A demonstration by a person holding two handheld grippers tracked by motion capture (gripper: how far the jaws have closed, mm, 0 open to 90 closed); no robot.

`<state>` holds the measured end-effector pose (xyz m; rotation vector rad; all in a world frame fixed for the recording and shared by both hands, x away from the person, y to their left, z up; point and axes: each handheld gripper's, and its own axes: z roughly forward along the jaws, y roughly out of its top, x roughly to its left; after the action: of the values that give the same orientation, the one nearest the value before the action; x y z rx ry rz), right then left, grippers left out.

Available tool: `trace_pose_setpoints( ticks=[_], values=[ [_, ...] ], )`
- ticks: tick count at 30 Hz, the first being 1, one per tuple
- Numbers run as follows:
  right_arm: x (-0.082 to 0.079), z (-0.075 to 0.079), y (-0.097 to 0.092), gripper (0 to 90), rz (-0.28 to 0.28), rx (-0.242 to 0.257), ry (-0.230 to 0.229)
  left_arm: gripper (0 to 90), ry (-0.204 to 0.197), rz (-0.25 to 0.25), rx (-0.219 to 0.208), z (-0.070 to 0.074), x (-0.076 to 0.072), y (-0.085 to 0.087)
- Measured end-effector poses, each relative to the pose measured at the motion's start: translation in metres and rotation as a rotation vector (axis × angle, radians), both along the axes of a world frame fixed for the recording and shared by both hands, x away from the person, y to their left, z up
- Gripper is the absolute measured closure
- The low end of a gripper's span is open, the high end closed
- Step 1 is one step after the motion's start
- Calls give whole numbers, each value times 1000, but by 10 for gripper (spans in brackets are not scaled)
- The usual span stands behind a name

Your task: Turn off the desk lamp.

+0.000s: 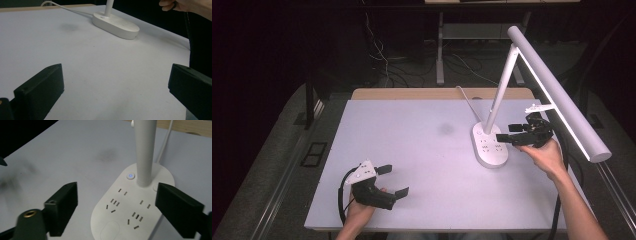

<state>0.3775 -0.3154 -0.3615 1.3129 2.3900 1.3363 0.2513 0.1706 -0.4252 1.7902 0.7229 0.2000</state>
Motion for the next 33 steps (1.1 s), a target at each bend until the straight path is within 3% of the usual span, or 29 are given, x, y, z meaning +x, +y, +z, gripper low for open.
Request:
trace_pose_setpoints(
  ticks=[3, 12, 18, 33],
  values=[
    [4, 0, -1, 365, -3, -16, -8, 0, 1, 3, -2, 0, 0, 1],
    [19, -7, -4, 618, -46, -39, -9, 0, -1, 0, -1, 0, 0, 0],
    [31, -12, -6, 889, -49, -30, 17, 0, 4, 4, -1, 0, 1, 1],
    [54, -32, -2, 899, -101, -42, 64, 0, 6, 17, -4, 1, 0, 4]
  ],
)
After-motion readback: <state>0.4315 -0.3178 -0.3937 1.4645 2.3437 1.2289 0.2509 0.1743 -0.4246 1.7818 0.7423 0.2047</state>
